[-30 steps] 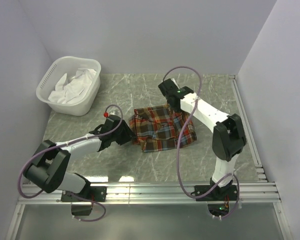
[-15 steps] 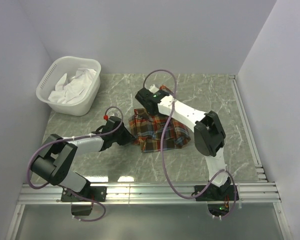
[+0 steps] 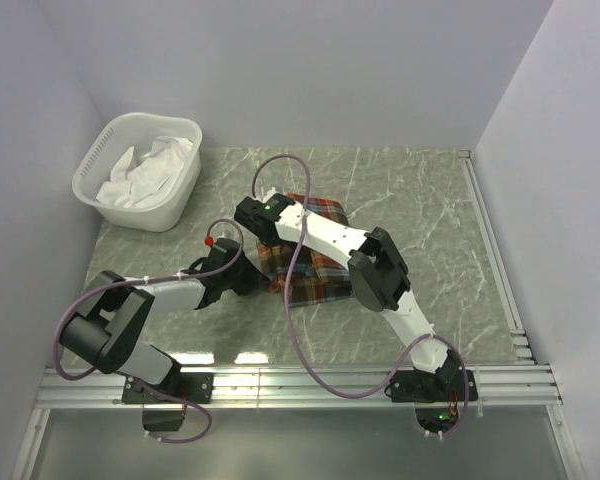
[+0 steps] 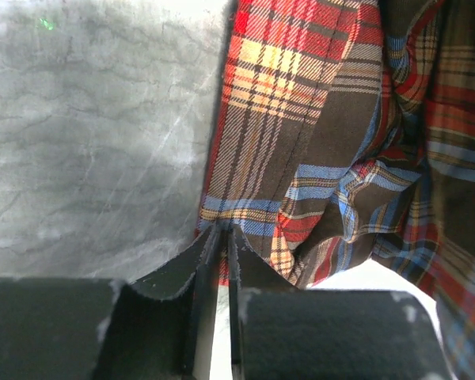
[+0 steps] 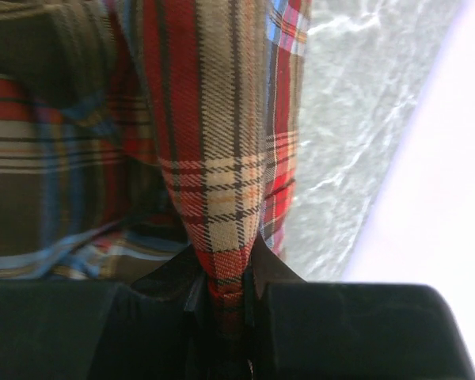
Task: Fold and stack the long sleeve shirts
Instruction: Fold the shirt
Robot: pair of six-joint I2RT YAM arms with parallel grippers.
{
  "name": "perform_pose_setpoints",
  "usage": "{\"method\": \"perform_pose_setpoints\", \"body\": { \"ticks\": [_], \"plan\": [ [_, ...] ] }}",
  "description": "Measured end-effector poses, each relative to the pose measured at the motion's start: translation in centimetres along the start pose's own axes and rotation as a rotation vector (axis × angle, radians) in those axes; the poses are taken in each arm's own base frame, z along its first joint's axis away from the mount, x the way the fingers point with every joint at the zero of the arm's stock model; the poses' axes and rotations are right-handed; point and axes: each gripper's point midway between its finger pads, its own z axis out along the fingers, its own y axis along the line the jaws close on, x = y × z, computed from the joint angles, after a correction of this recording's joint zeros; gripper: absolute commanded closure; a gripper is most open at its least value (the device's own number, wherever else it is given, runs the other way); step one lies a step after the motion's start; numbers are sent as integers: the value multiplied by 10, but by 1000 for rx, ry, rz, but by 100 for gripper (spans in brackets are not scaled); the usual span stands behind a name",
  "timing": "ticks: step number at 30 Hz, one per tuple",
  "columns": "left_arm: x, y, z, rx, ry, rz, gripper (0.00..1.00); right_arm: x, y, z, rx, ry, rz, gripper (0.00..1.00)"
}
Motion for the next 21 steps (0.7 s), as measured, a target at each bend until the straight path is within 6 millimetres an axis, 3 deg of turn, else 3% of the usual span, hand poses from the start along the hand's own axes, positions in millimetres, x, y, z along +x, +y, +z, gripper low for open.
{"method": "perform_pose_setpoints", "body": {
  "ticks": [12,16,21],
  "plan": [
    [4,0,0,18,12,-17,94,-1,38,0,-147,46,136,85],
    [4,0,0,19,13,-18,94,-6,51,-2,-206,42,186,78],
    [4,0,0,19,12,-17,96,-16,64,-2,-273,33,255,77]
  ]
}}
